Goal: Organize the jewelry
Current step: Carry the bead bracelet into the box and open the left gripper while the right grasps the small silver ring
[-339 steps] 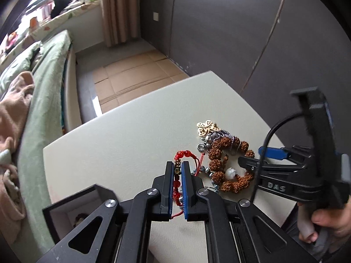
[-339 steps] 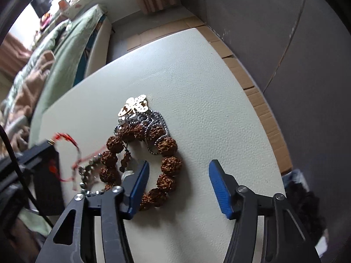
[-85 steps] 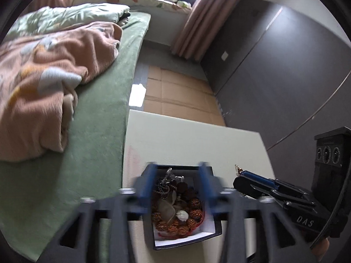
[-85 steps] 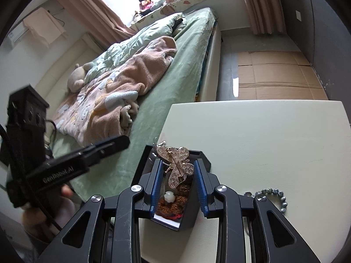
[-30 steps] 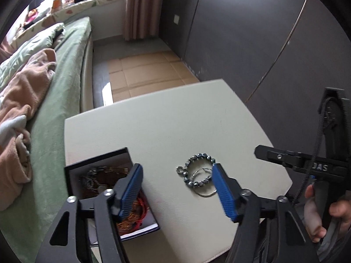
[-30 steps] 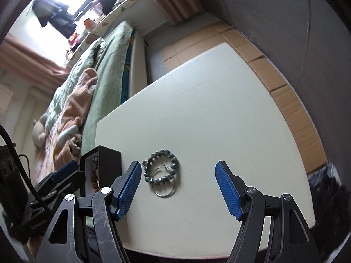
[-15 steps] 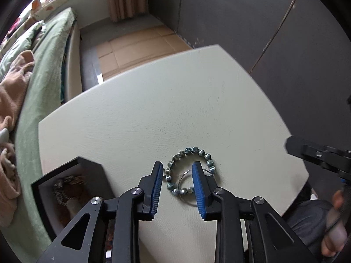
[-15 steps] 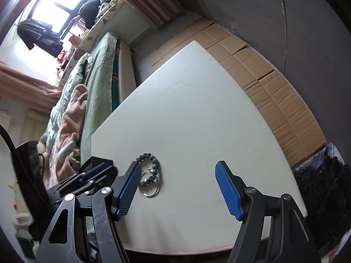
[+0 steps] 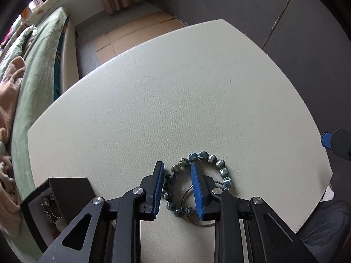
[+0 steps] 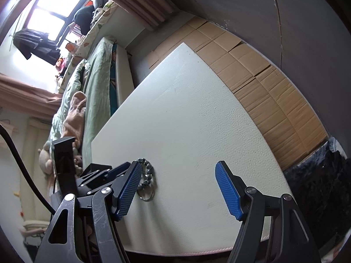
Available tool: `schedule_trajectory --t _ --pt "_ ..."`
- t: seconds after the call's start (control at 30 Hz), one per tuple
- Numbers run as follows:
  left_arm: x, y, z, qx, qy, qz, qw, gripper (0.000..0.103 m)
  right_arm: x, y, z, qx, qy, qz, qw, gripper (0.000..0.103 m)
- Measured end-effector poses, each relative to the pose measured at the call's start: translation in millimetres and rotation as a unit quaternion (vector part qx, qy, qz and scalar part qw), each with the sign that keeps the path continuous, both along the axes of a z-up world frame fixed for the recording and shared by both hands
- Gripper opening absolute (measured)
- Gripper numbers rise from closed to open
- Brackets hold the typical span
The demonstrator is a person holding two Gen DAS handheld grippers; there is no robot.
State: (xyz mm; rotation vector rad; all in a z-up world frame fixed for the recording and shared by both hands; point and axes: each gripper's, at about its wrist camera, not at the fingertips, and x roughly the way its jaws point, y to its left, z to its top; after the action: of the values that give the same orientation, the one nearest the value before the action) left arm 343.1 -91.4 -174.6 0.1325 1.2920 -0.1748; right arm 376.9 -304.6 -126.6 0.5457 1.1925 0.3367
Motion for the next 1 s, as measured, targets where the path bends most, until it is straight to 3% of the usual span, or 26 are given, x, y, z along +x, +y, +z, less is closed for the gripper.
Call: schedule_trajectory --t 0.07,0.2,0.6,0.73,1.0 --pt "1 0 1 -0.002 -0.001 -0.001 1.0 0.01 -1 2 -1 -0.002 0.001 0.006 1.0 0.07" --pt "-3 9 8 -0.027 -0.002 0.009 0.9996 0.01 1 10 -2 -0.004 0.001 0.017 1.0 0.07" --pt "-30 39 76 -0.14 -0.05 0.03 0.9885 0.01 4 50 3 -0.002 -0.023 0.074 0.997 0.07" --pt "-35 52 94 -0.147 -0.072 0.036 0.9858 0.01 2 67 6 -0.004 -0.035 0.094 0.995 0.068" --pt "-44 89 117 -0.143 -0.111 0.068 0.9811 0.01 5 108 2 -0.032 -0.039 0.15 0.987 0.049"
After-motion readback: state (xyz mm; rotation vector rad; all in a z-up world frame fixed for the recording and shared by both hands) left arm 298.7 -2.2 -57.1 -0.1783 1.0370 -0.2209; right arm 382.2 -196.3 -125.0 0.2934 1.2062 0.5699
